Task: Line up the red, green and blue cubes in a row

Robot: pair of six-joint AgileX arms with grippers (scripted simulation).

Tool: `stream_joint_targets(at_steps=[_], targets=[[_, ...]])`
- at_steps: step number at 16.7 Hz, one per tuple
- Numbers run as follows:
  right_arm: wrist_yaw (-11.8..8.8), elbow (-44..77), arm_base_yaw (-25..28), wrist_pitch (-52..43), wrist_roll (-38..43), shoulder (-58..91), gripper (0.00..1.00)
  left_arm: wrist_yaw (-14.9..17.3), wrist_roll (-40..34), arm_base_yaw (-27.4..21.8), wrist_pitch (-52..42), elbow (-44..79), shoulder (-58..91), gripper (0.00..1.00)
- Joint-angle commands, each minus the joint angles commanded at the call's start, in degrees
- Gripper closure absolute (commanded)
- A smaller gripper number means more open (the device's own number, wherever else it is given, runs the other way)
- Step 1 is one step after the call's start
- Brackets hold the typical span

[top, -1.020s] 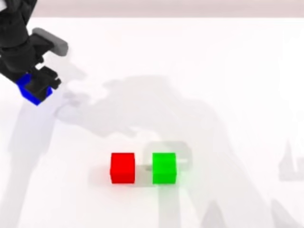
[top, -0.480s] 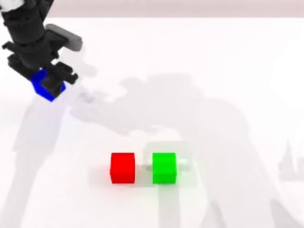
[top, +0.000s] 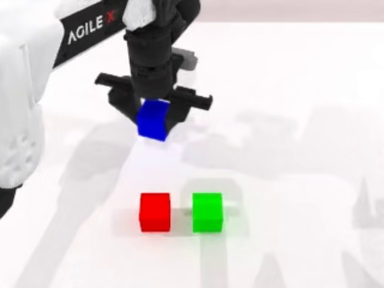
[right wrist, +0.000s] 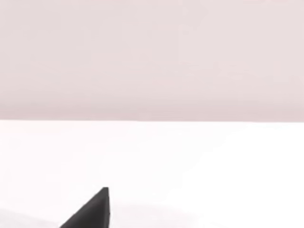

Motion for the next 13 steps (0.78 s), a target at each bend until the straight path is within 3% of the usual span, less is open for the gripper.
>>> stream_joint_targets(at_steps=[4,7,10,13], targets=[[0.0,0.0,0.0,0.0,0.0,0.0,0.0,0.08,-22.77,-11.91,-3.57,5.96,3.21,1.0],[0.0,0.0,0.0,0.0,0.0,0.0,0.0,-0.09,-35.74,-19.44,-5.15,9.62,4.29,1.0],[0.0,0.0,0.0,0.0,0.0,0.0,0.0,-0.37,-43.14,-24.38,-5.85,11.86,4.49,1.0],[0.0,0.0,0.0,0.0,0.0,0.0,0.0,-0.48,-45.17,-25.88,-6.03,12.53,4.51,1.0]])
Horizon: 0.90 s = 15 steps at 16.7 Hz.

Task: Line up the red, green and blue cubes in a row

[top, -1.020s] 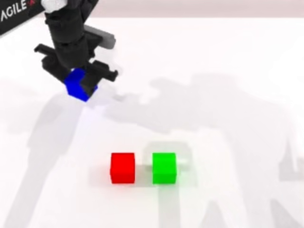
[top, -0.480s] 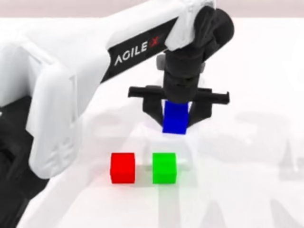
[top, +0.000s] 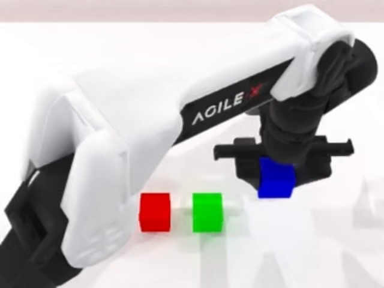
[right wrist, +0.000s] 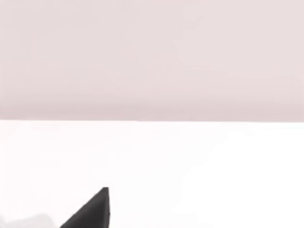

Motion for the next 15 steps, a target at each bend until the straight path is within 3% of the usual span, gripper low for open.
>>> stream_joint_targets(at_steps=[5,11,15], targets=[[0.0,0.0,0.0,0.0,0.0,0.0,0.0,0.04,0.26,0.22,1.07,-1.16,-0.2,1.0],[0.0,0.0,0.0,0.0,0.0,0.0,0.0,0.04,0.38,0.47,13.54,-12.69,0.59,1.0],[0.0,0.0,0.0,0.0,0.0,0.0,0.0,0.01,0.41,0.4,15.19,-14.3,0.89,1.0]])
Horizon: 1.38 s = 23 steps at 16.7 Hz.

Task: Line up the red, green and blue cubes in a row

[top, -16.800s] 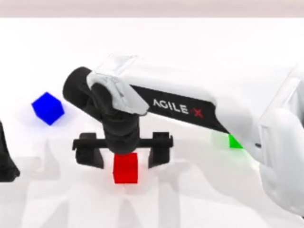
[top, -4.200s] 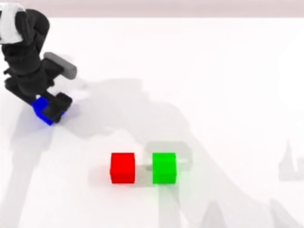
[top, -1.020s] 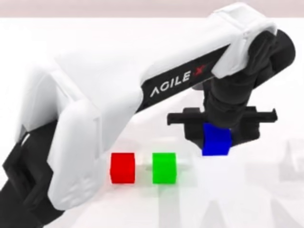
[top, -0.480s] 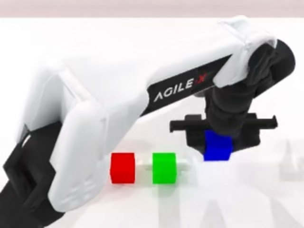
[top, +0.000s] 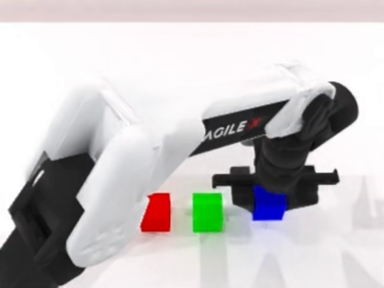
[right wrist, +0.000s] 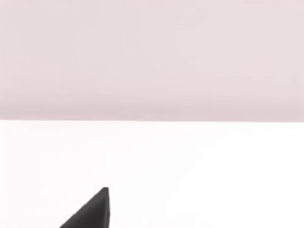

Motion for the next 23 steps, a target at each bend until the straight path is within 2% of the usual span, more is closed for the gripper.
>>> stream_joint_targets(at_steps=[1,14,23], targets=[[0.0,0.0,0.0,0.0,0.0,0.0,0.0,0.0,0.0,0.0,0.0,0.0,0.0,1.0],[0.0,0.0,0.0,0.0,0.0,0.0,0.0,0.0,0.0,0.0,0.0,0.0,0.0,0.02],[0.0,0.0,0.0,0.0,0.0,0.0,0.0,0.0,0.0,-0.06,-0.01,0.01,-0.02,0.0]])
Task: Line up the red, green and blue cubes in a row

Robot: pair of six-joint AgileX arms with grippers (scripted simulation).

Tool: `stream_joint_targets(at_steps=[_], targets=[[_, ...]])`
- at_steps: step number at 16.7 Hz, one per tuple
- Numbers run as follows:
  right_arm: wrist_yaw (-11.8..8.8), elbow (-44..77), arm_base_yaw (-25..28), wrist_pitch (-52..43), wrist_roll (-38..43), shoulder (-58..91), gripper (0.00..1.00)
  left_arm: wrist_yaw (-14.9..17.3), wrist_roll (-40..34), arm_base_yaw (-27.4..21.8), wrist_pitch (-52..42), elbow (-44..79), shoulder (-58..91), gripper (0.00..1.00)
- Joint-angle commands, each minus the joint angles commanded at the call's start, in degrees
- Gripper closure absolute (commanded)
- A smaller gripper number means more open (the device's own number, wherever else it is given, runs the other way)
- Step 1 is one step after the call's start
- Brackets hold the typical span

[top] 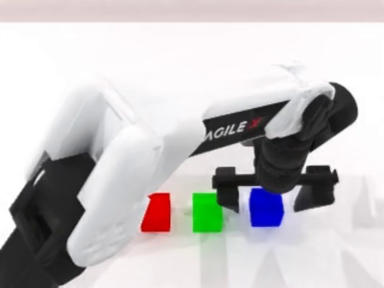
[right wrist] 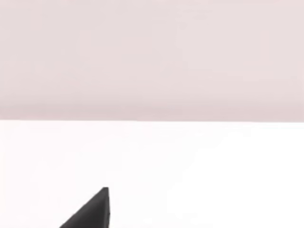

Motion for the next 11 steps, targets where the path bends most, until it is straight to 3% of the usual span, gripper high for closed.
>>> stream_joint_targets(at_steps=[11], targets=[[0.0,0.0,0.0,0.0,0.0,0.0,0.0,-0.01,-0.17,0.98,-15.45,14.88,-0.57,0.0]])
